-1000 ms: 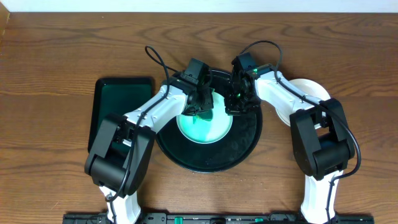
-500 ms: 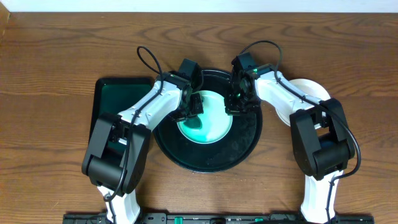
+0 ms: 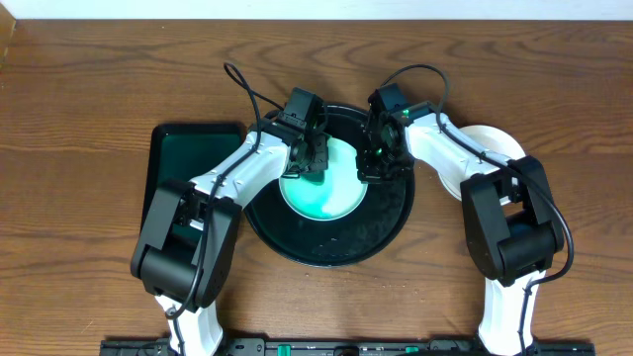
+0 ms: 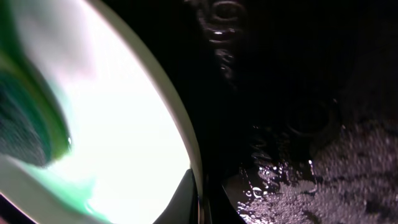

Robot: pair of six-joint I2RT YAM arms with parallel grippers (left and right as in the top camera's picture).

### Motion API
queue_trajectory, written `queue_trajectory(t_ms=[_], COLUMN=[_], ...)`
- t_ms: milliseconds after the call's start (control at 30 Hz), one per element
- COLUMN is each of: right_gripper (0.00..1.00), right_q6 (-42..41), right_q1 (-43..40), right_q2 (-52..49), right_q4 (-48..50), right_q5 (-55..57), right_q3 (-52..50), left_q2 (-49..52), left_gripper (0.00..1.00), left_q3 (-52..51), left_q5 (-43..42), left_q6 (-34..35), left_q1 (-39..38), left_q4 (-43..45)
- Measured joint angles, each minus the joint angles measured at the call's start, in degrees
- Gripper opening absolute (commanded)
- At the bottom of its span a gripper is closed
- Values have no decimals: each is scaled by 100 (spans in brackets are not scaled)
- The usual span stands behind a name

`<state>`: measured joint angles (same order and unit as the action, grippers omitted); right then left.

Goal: Clean dirty plates on tray and stack at the side
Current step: 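Scrub the last plate with the sponge in the left gripper, then lift the scrubbed plate with the right gripper and stack it right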

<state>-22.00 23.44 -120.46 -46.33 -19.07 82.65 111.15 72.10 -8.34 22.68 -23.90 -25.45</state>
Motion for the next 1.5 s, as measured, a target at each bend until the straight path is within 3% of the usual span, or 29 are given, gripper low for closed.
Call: queue_trajectory(t_ms=[267,500,733,900,1033,1300,1500], right_gripper=[1,1,1,1,1,1,1], right_q6=[-17,-17,-17,-17,-17,7,232], right_q1=[2,2,2,2,2,2,26], right_q2=[0,0,0,0,0,0,0], right_q4=[26,57,57,57,57,55,-90], right_q5=[-2,-2,-2,-2,-2,-2,70], right_q3=[0,0,0,0,0,0,61], left_q2=[9,11,28,39,39,-48,-1093], left_gripper=[7,7,7,7,7,7,7], left_q3=[365,435,433,433,435,1224,1733], left_q5=[892,83,-369,-15,485,850,837], left_q6=[256,256,125,107,107,212,155], left_q1=[22,-13,-437,-540,-483,293,1257], left_q4=[-973,-1856,-1650,-1167,-1281,-2905,-3696])
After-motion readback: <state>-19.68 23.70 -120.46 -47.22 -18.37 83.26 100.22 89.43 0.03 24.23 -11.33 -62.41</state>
